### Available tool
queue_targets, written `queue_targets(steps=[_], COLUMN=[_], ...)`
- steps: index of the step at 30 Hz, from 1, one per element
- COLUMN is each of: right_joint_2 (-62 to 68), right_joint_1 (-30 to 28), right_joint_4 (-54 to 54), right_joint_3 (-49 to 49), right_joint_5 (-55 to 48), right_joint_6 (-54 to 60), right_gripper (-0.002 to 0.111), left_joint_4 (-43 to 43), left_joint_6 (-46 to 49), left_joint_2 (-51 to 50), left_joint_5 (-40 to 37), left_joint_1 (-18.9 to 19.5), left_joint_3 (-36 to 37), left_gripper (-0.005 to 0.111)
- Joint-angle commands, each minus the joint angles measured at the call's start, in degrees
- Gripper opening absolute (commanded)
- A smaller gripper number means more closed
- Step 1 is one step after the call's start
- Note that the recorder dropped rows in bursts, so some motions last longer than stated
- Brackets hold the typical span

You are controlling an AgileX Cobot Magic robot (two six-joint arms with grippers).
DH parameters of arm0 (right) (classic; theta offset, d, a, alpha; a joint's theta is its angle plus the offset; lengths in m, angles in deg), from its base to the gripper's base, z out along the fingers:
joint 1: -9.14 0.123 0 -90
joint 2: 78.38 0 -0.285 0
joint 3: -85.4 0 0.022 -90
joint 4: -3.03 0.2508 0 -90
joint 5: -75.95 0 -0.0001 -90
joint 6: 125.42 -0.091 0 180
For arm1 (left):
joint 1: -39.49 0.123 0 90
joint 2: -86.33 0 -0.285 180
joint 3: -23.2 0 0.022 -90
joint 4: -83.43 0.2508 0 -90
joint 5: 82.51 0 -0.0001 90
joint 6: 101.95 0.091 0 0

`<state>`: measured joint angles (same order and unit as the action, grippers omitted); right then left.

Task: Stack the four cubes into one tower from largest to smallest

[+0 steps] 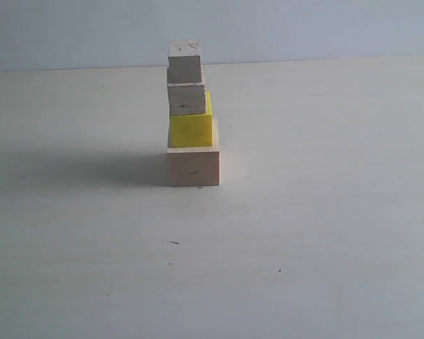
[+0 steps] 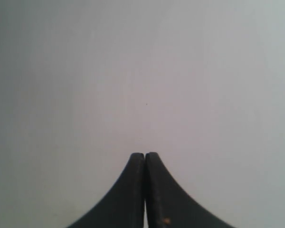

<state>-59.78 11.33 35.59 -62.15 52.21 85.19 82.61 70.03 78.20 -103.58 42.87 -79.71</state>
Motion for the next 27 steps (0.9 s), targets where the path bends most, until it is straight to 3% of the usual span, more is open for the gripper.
queue_targets(steps=[1,8,10,13,19,22,27], right_joint_2=[-0.10,-0.10,-0.10,-0.10,-1.60,-3.44,-4.86], right_joint_1=[-0.22,-0.22,-0.57,-5.79,-9.84,-8.73,-1.56], right_joint_4=[0.06,-0.07,-2.31,-9.20,-14.58,-13.62,-13.73], right_joint_3=[0.43,0.33,0.46,2.34,14.04,20.07,26.73], right_joint_5=[-0.09,2.43,-0.50,-12.21,-4.71,0.31,3.22], right_joint_6=[-0.28,-0.28,-1.60,-8.13,-17.27,-17.16,-16.81], right_gripper=[0.000,0.000,0.000,0.000,0.000,0.000,0.000], left_joint_4=[0.13,0.13,0.13,0.13,0.13,0.13,0.13], left_joint_6=[0.29,0.29,0.29,0.29,0.29,0.29,0.29], left_joint_2=[0.34,0.34,0.34,0.34,0.34,0.34,0.34], left_joint_5=[0.02,0.02,0.02,0.02,0.02,0.02,0.02], left_joint_1=[-0.01,-0.01,-0.01,-0.01,-0.01,-0.01,-0.01], left_joint_3=[0.12,0.12,0.12,0.12,0.12,0.12,0.12], left_gripper=[0.000,0.000,0.000,0.000,0.000,0.000,0.000])
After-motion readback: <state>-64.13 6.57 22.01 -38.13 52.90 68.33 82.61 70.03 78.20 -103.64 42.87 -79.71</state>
